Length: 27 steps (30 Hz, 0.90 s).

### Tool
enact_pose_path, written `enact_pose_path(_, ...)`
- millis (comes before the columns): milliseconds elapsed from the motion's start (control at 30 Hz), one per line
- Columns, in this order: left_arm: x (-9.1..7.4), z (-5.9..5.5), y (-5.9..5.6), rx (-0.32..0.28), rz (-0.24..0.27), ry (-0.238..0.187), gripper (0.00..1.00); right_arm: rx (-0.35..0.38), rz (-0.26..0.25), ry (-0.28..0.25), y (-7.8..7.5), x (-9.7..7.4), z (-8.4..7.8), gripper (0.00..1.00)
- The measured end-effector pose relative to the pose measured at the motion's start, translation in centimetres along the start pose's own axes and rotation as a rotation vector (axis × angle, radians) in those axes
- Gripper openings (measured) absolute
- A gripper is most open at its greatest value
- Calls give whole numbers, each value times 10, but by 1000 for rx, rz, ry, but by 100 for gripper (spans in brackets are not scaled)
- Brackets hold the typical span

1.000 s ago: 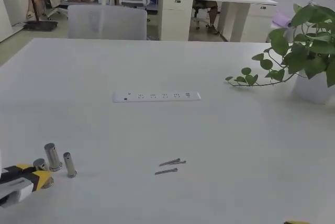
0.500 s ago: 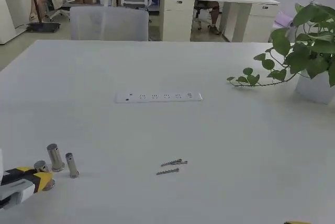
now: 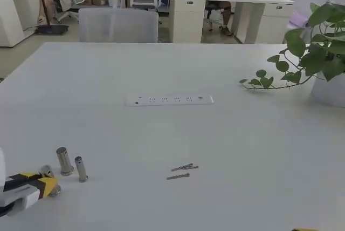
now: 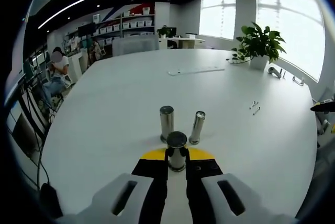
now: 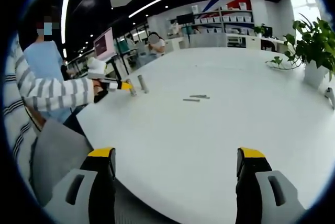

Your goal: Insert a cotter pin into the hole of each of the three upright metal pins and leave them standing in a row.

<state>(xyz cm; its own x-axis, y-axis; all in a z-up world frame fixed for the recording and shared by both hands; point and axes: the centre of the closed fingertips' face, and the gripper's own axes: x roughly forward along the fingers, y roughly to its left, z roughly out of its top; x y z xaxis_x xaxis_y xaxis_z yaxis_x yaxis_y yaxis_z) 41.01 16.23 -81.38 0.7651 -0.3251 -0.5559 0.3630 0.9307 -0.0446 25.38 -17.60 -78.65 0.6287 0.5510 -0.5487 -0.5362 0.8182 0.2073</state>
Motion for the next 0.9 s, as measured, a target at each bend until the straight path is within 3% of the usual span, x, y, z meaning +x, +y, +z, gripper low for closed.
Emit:
enact_pose_path(400,-18,13,-14,24,-3,-5,10,-9,17,-21,3,1,4,97)
enact_pose_path(900,-36,12,-35,21,-1,3,10,-17,37,-31,5,2,7,97)
